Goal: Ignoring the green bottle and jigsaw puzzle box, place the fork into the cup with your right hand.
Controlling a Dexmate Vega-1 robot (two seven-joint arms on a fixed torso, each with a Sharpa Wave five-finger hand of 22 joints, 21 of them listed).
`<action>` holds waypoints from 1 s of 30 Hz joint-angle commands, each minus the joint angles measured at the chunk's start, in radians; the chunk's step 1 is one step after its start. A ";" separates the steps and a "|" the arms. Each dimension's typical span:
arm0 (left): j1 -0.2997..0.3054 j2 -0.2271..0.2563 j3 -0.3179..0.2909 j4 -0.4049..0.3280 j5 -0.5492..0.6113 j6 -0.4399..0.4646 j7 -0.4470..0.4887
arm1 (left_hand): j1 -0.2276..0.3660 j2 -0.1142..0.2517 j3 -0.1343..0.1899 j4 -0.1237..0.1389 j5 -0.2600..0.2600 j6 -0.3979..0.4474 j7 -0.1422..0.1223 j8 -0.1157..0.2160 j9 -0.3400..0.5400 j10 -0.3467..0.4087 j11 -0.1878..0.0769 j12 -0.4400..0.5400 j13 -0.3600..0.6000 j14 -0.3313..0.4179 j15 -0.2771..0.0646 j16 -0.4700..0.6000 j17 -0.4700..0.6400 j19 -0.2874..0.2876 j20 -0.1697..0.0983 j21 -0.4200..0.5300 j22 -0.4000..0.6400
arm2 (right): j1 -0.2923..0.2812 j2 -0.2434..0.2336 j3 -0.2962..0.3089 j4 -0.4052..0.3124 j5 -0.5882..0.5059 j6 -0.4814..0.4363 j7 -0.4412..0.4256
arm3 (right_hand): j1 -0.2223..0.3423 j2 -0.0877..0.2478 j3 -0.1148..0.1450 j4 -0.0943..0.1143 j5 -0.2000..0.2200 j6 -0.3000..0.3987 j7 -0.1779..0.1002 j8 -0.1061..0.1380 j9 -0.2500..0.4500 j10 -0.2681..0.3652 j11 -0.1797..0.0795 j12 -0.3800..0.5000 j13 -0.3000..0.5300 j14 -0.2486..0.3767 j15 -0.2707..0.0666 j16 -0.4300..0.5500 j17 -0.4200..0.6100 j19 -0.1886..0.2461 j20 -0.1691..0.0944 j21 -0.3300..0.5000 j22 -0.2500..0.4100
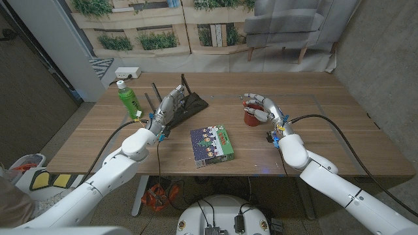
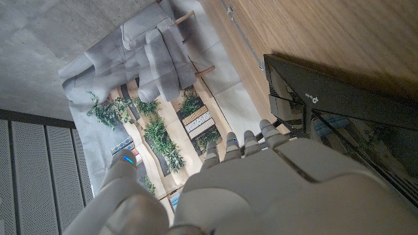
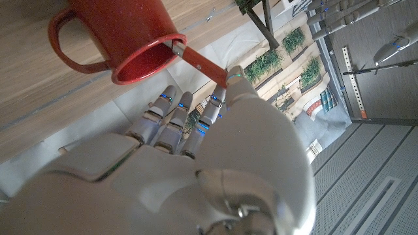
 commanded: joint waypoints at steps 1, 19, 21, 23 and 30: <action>-0.001 -0.003 0.002 0.008 -0.002 -0.003 -0.003 | -0.001 0.000 -0.006 0.000 0.000 -0.001 0.002 0.004 0.003 0.005 0.006 0.000 0.002 -0.025 -0.008 0.004 0.003 -0.004 -0.005 0.005 0.004 | 0.004 -0.008 -0.002 0.011 0.013 0.026 0.019 | -0.044 -0.019 -0.019 0.008 -0.007 -0.037 0.007 -0.004 0.005 -0.064 0.018 -0.036 -0.015 -0.025 -0.164 -0.016 -0.006 -0.006 0.013 -0.002 0.003; 0.010 -0.004 -0.003 0.012 -0.006 -0.016 -0.002 | -0.001 0.000 -0.006 0.000 0.000 0.001 0.003 0.004 0.003 0.006 0.006 0.000 0.002 -0.024 -0.009 0.005 0.003 -0.004 -0.005 0.005 0.004 | 0.018 -0.010 -0.007 0.021 0.022 0.043 0.042 | -0.103 -0.029 -0.042 0.014 -0.009 -0.115 0.017 0.001 0.004 -0.229 0.057 -0.116 -0.033 -0.096 -0.143 -0.058 -0.024 -0.041 0.028 -0.011 0.001; 0.009 -0.005 -0.003 0.013 -0.005 -0.018 -0.004 | -0.001 0.000 -0.007 0.000 0.000 0.001 0.003 0.004 0.003 0.005 0.007 0.000 0.002 -0.024 -0.009 0.005 0.003 -0.004 -0.005 0.005 0.004 | 0.019 -0.011 -0.009 0.018 0.013 0.035 0.040 | -0.120 -0.030 -0.048 0.020 -0.010 -0.123 0.017 0.002 0.004 -0.248 0.057 -0.127 -0.036 -0.100 -0.142 -0.061 -0.027 -0.044 0.028 -0.011 0.001; 0.007 -0.004 -0.003 0.013 -0.003 -0.019 -0.005 | -0.001 0.001 -0.007 0.000 0.000 0.000 0.003 0.004 0.003 0.006 0.007 0.000 0.002 -0.024 -0.008 0.005 0.003 -0.004 -0.005 0.005 0.004 | 0.020 -0.011 -0.008 0.019 0.016 0.041 0.042 | -0.123 -0.028 -0.048 0.021 -0.010 -0.124 0.016 0.004 0.004 -0.253 0.056 -0.130 -0.037 -0.106 -0.141 -0.064 -0.028 -0.045 0.025 -0.011 0.001; 0.002 -0.005 -0.001 0.014 -0.003 -0.021 -0.010 | -0.001 0.001 -0.007 0.000 0.000 0.001 0.003 0.004 0.003 0.006 0.005 0.000 0.002 -0.025 -0.009 0.004 0.003 -0.003 -0.006 0.006 0.004 | 0.018 -0.008 -0.001 0.023 0.025 0.052 0.039 | -0.295 -0.024 -0.106 0.105 -0.016 -0.118 0.015 0.019 0.005 -0.262 0.062 -0.154 -0.048 -0.114 -0.133 -0.071 -0.037 -0.050 0.026 -0.009 0.001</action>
